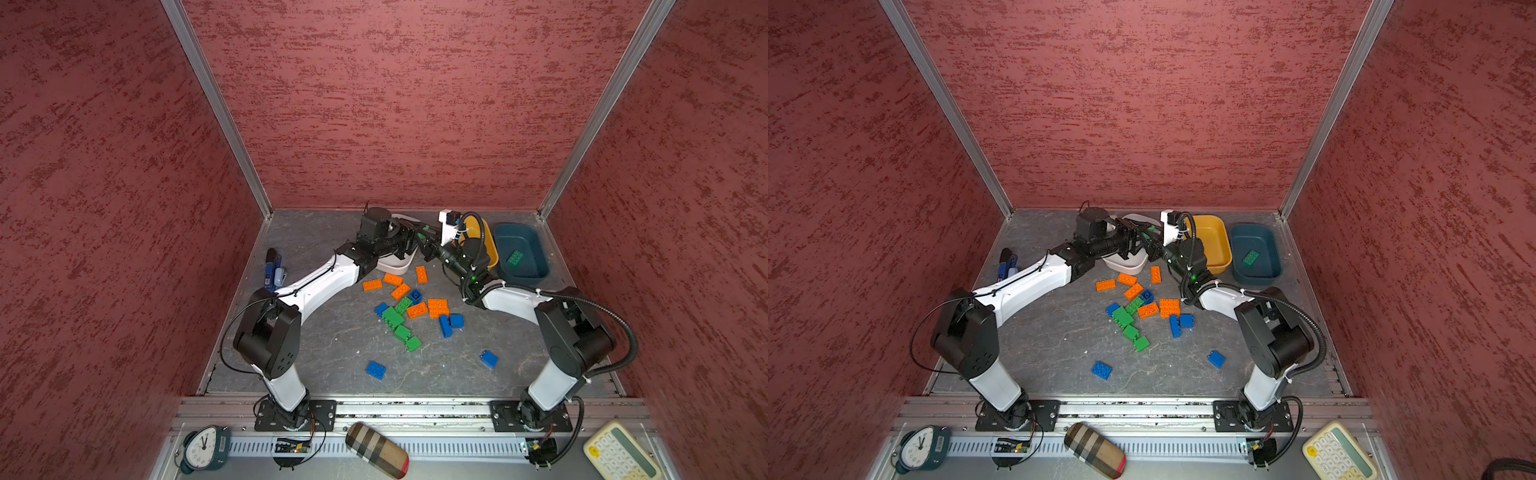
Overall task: Sort the legos into containers by color
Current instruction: 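Pass the green brick from the left gripper into the right gripper, then release the green brick into the teal tub while the left gripper withdraws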
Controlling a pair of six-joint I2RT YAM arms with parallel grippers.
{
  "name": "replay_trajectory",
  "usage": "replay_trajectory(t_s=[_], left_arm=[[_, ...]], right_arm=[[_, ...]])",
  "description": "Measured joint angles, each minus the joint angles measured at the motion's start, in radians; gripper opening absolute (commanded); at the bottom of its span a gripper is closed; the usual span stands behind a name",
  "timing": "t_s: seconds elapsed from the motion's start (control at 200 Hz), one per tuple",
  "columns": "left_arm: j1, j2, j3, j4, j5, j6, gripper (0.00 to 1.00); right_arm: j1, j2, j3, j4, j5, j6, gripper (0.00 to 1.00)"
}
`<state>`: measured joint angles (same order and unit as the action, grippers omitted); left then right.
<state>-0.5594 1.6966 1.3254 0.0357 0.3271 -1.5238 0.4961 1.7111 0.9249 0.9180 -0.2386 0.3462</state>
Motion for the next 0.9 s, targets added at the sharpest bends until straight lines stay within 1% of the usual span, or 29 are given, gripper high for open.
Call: replay_trajectory(t_s=[0.015,0.025,0.03,0.04,0.045,0.06,0.075,0.1,0.105,0.12,0.135,0.306,0.461,0.546,0.686,0.776,0.897], left_arm=[[-0.001,0.000,0.000,-0.005,-0.002,0.002,0.21],[-0.002,-0.001,0.000,-0.006,-0.005,0.004,0.30],[-0.002,-0.001,0.000,-0.006,-0.006,0.005,0.32],[-0.002,-0.001,0.000,-0.008,-0.008,0.007,0.43],[-0.002,-0.001,0.000,-0.009,-0.008,0.007,0.45],[-0.003,-0.002,0.000,-0.010,-0.011,0.011,0.59],[-0.004,-0.002,0.000,-0.012,-0.014,0.014,0.69],[-0.006,-0.002,0.000,-0.013,-0.018,0.028,0.85],[-0.006,-0.002,0.000,-0.013,-0.019,0.032,0.86],[-0.007,-0.002,0.000,-0.014,-0.020,0.047,0.96],[-0.008,-0.002,0.000,-0.015,-0.022,0.055,1.00],[-0.020,-0.014,0.000,-0.036,-0.057,0.208,0.99],[-0.019,-0.064,-0.005,-0.070,-0.115,0.353,0.99],[-0.017,-0.115,-0.029,-0.076,-0.165,0.425,0.99],[0.000,-0.207,-0.101,-0.077,-0.242,0.504,0.99],[0.021,-0.253,-0.154,-0.082,-0.291,0.537,0.99],[0.051,-0.300,-0.221,-0.130,-0.361,0.571,1.00]], right_arm=[[0.001,0.000,0.000,-0.004,0.000,0.000,0.00],[0.000,-0.001,0.000,-0.006,0.000,0.000,0.00],[0.000,-0.002,0.000,-0.007,0.000,0.000,0.00],[0.001,-0.002,0.000,-0.010,0.001,0.000,0.00],[0.001,-0.002,0.000,-0.011,0.001,0.000,0.00],[0.001,-0.003,0.000,-0.013,0.001,0.000,0.00],[0.001,-0.005,-0.001,-0.017,0.001,-0.001,0.00],[0.000,-0.008,-0.003,-0.023,0.000,-0.001,0.00],[0.000,-0.008,-0.003,-0.025,0.001,0.000,0.00],[0.000,-0.011,-0.004,-0.030,0.001,0.003,0.00],[-0.002,-0.015,-0.006,-0.037,0.002,0.004,0.00],[-0.048,-0.091,-0.056,-0.130,0.032,0.018,0.00],[-0.129,-0.189,-0.102,-0.262,0.117,0.021,0.00],[-0.193,-0.229,-0.103,-0.366,0.171,0.020,0.00],[-0.308,-0.286,-0.103,-0.544,0.266,-0.006,0.00],[-0.383,-0.322,-0.104,-0.612,0.314,-0.034,0.00],[-0.483,-0.346,-0.103,-0.650,0.340,-0.069,0.00]])
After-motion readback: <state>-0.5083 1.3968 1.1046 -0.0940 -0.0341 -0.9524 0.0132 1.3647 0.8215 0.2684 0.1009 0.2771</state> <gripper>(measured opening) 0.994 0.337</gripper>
